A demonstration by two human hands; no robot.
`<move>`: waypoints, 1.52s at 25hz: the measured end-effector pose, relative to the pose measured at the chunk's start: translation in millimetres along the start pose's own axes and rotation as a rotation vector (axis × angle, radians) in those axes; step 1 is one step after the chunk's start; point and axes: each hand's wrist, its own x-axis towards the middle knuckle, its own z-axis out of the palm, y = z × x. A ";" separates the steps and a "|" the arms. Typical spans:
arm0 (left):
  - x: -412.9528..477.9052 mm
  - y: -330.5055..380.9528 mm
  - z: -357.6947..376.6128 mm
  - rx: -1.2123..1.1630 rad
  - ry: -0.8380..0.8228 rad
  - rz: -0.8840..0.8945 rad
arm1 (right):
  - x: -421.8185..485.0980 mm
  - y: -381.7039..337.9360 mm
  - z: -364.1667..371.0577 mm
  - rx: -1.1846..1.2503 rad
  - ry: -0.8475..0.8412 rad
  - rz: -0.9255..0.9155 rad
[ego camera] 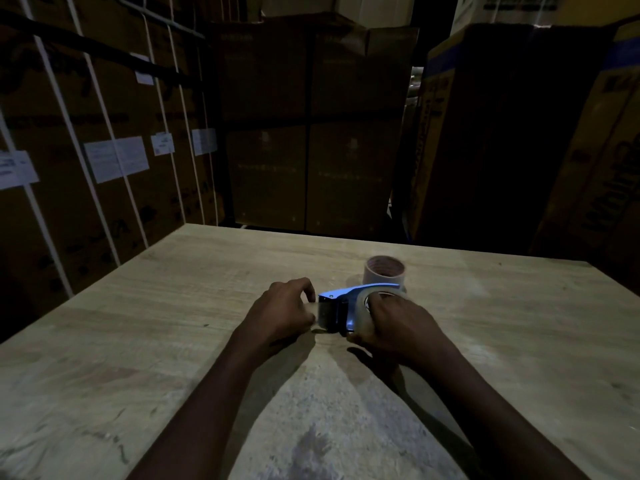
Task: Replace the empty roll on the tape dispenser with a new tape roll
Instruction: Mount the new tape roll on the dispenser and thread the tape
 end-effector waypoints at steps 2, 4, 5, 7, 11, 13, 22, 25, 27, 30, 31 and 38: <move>-1.7 0.0 1.3 -0.014 0.012 0.024 | 0.4 2.6 3.8 -0.087 0.025 0.023; -2.3 0.8 1.1 -0.013 0.014 0.043 | 2.3 8.0 6.1 -0.106 0.032 0.030; -1.9 1.6 0.7 -0.013 0.008 0.051 | 3.5 11.0 5.5 -0.110 0.023 0.035; -1.2 3.4 0.1 -0.045 -0.025 0.078 | 5.5 14.1 -0.4 -0.141 0.009 0.059; 1.2 7.1 1.2 -0.123 -0.113 0.118 | 10.6 19.3 -16.8 -0.159 -0.056 0.117; 3.0 6.3 2.8 -0.163 -0.145 0.102 | 15.5 21.4 -23.1 -0.128 -0.104 0.122; 5.7 3.8 13.7 -0.202 -0.072 0.077 | 32.0 28.4 -23.6 -0.065 -0.198 0.121; 5.7 4.5 15.9 -0.202 -0.058 0.068 | 30.8 26.7 -18.1 -0.103 -0.138 0.116; 5.3 4.6 16.2 -0.220 -0.050 0.056 | 30.2 26.3 -15.4 -0.119 -0.097 0.113; 4.9 4.6 17.4 -0.238 -0.040 0.040 | 30.1 26.7 -14.6 -0.123 -0.092 0.118; 4.9 4.9 17.7 -0.238 -0.039 0.039 | 30.1 26.6 -15.1 -0.122 -0.096 0.122; 2.9 7.7 19.0 -0.262 -0.020 0.022 | 29.7 28.2 -14.5 -0.111 -0.102 0.124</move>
